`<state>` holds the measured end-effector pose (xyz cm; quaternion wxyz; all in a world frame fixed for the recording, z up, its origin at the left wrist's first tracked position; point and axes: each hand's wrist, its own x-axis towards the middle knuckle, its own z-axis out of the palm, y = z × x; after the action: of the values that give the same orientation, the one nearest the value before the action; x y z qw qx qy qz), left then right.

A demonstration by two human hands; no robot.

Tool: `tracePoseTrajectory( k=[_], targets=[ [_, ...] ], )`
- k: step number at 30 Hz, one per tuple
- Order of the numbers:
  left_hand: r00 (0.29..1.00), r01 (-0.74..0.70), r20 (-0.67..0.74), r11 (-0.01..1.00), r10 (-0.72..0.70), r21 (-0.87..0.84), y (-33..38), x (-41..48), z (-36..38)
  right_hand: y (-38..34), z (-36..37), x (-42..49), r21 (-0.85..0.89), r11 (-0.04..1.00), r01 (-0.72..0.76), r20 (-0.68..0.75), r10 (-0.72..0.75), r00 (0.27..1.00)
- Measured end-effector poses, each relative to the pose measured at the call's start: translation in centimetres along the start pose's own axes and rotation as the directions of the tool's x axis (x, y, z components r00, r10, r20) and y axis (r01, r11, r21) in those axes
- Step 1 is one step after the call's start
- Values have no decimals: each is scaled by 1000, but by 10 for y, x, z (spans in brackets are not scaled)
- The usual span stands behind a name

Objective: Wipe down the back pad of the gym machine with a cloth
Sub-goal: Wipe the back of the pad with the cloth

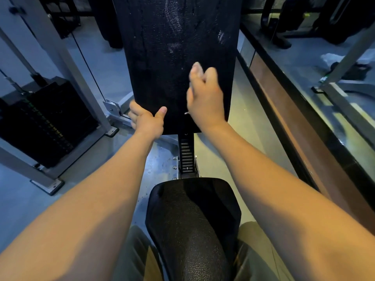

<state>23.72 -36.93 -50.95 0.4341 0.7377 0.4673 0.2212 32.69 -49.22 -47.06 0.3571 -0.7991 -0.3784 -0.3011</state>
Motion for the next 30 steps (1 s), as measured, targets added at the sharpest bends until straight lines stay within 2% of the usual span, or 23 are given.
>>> tracePoseTrajectory(
  k=[3, 6, 8, 12, 13, 15, 18, 20, 22, 26, 28, 30],
  targets=[
    [1000, -2, -2, 1000, 2, -13, 0, 0, 0, 11, -10, 4, -28, 979, 202, 117, -197, 973],
    [1000, -7, -12, 1000, 7, -4, 1, -2, 0, 19, -12, 8, -9, 995, 97, 47, -97, 994],
    [1000, -5, -11, 1000, 5, -2, 1, -3, 0, -1, 0, 4, -9, 998, 60, 44, -59, 997],
    [1000, 1, 9, 1000, -1, 0, 1, 0, -2, -31, 12, 8, 54, 985, 165, 267, -174, 948],
    [1000, 2, 10, 1000, -2, -1, 0, 0, -2, -25, 9, 12, 39, 978, 206, 257, -209, 943],
    [1000, 1, 7, 1000, -1, -10, 0, 0, -2, -3, -2, 15, 4, 978, 209, 124, -208, 970],
    [1000, -10, -6, 1000, 10, -19, 0, -1, -1, 21, -13, 13, 0, 999, 49, -47, -49, 998],
    [1000, -8, -13, 1000, 8, -22, 0, -2, -1, 8, -5, 14, 30, 999, -40, -11, 41, 999],
    [1000, -1, -10, 1000, 1, -19, 1, -2, -1, -21, 7, 15, 104, 991, -83, 119, 71, 990],
    [1000, 0, -6, 1000, 0, -12, 1, -2, -2, -22, 3, 19, 107, 990, 91, 235, -114, 965],
    [1000, -12, -4, 1000, 12, -15, 1, -2, -2, 5, -13, 22, 66, 993, 95, 191, -107, 976],
    [1000, -18, 1, 1000, 18, -4, 0, -3, -2, 37, -26, 20, 20, 998, 59, 42, -60, 997]
  ],
)
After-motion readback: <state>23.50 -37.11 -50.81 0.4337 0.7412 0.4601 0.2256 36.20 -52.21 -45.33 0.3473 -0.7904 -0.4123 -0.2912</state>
